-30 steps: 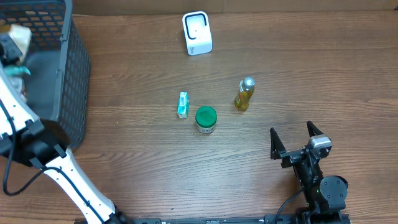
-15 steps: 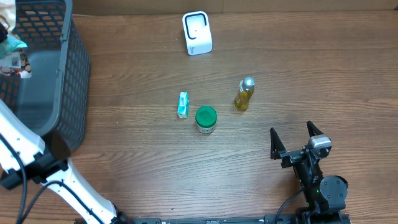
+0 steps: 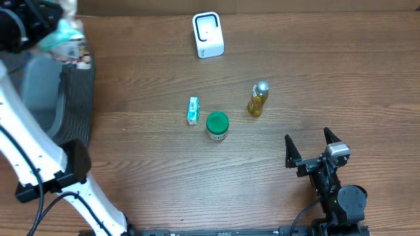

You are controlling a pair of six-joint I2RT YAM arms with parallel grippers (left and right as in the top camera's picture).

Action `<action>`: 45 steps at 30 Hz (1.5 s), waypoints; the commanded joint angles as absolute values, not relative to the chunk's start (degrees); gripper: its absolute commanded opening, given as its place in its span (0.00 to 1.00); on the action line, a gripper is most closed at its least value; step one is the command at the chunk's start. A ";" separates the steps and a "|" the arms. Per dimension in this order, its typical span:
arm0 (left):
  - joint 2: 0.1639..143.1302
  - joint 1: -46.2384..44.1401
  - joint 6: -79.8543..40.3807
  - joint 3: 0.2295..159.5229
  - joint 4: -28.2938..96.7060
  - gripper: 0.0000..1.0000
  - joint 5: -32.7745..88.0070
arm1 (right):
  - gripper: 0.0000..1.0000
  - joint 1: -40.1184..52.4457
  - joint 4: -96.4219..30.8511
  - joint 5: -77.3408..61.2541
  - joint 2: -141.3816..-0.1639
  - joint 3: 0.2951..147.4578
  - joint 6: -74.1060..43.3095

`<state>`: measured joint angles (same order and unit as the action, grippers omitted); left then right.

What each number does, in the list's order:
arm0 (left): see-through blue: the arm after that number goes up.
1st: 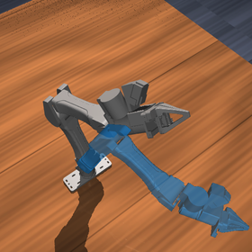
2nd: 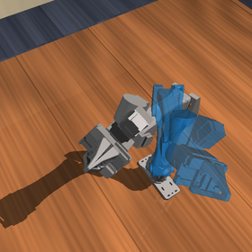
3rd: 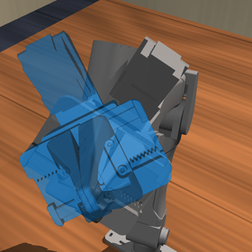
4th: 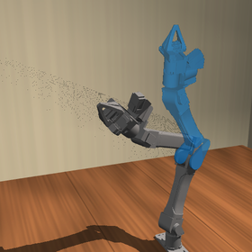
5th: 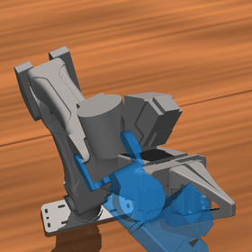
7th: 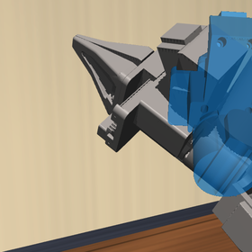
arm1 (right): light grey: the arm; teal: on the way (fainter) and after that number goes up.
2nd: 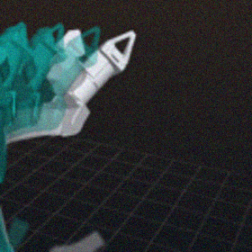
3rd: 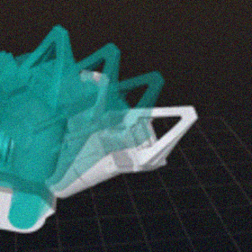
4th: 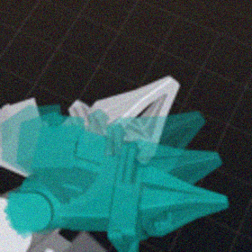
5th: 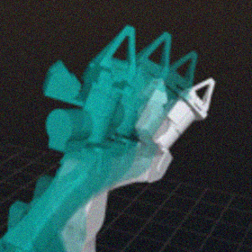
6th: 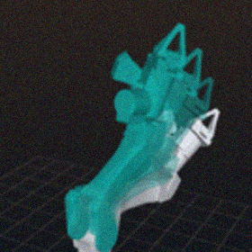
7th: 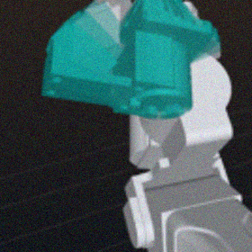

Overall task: Scan the item barcode
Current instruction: 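Lift the green packet and brown PanTree bag out, carry toward table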

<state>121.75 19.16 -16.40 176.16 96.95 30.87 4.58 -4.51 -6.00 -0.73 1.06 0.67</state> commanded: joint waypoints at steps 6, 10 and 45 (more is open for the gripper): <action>121.49 6.22 -17.87 171.33 96.79 0.04 24.12 | 1.00 4.47 -4.27 -5.91 -0.16 0.45 0.93; 121.49 0.78 -21.17 164.88 96.79 0.04 16.58 | 1.00 4.47 -4.27 -5.91 -0.16 0.45 0.93; 121.49 -6.04 -43.94 101.06 69.30 0.04 2.59 | 1.00 4.47 -4.27 -5.91 -0.16 0.45 0.93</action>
<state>122.02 -5.65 -42.33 102.13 70.13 3.95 4.58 -4.51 -6.00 -0.73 1.06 0.64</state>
